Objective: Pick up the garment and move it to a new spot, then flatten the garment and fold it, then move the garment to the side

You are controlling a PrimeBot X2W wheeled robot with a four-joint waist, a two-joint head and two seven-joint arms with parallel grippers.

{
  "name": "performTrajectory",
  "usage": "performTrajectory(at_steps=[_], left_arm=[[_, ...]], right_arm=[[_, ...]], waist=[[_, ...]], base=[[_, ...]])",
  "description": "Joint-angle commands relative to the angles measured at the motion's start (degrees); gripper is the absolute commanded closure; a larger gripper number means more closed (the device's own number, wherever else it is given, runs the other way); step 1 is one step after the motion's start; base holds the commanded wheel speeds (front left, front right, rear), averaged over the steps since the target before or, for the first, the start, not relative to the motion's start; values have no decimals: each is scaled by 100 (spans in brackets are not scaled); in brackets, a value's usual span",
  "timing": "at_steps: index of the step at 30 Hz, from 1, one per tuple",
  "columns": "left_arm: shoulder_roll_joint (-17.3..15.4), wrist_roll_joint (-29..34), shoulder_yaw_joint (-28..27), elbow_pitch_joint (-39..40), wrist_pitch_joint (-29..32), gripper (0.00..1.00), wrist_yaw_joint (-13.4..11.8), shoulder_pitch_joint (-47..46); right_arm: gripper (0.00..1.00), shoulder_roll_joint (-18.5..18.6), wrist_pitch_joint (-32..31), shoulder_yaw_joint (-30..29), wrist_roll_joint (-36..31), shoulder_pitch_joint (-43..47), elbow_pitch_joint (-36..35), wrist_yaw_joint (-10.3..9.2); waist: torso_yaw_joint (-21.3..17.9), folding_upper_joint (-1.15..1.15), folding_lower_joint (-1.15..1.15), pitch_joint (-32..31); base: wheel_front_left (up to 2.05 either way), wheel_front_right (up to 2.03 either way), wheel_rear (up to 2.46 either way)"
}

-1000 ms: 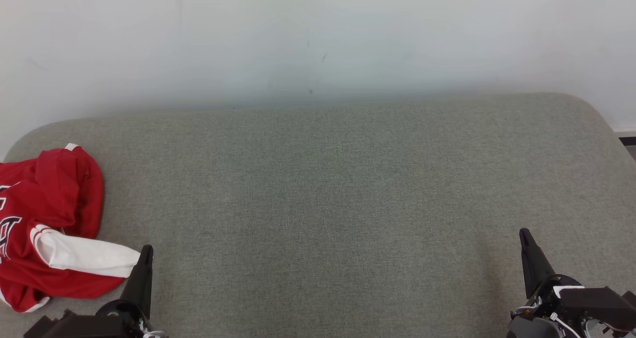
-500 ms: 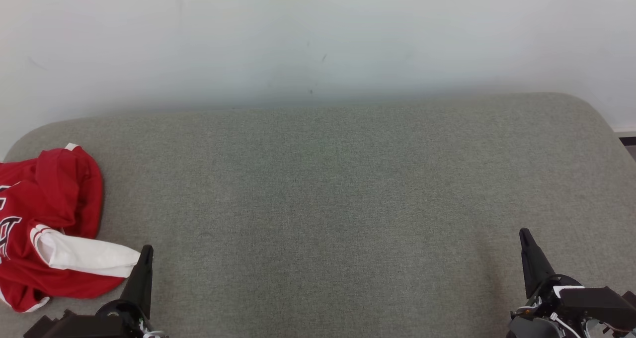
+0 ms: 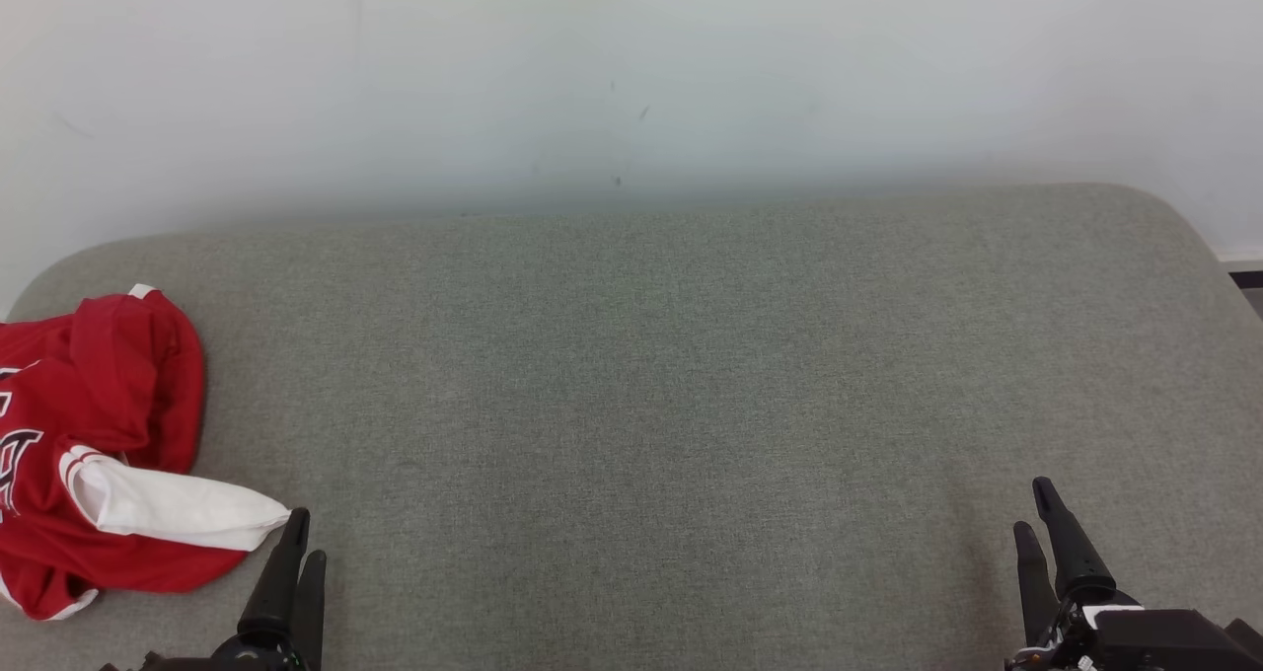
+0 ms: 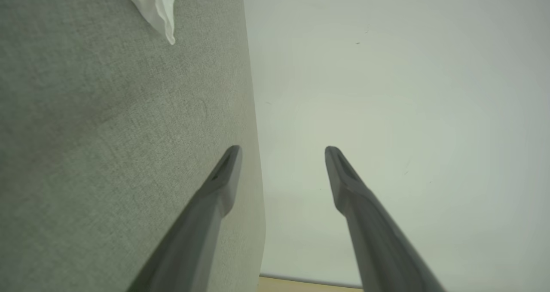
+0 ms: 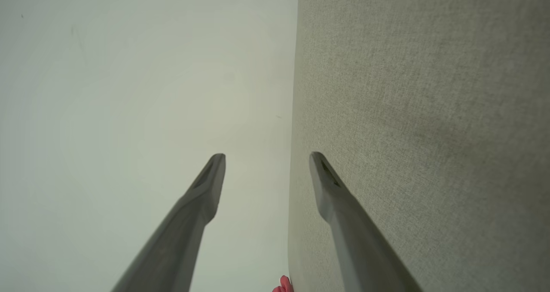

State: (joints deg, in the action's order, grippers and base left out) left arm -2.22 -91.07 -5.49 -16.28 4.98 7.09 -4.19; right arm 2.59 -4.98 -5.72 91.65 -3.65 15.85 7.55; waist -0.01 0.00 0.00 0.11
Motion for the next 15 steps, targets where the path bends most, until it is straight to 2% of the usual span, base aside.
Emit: performTrajectory(at_steps=[1,15], left_arm=[[-21,146,15,126,-57,0,21,-92],[-32,1599,202,517,-426,0,-186,-110]], right_arm=[[0,20,58,28,-125,-70,-142,-1],[0,37,427,195,-1394,28,-470,-2]], waist=[[0,0,0,2],[-13,0,0,11]], base=[[0,0,0],[0,0,0]])
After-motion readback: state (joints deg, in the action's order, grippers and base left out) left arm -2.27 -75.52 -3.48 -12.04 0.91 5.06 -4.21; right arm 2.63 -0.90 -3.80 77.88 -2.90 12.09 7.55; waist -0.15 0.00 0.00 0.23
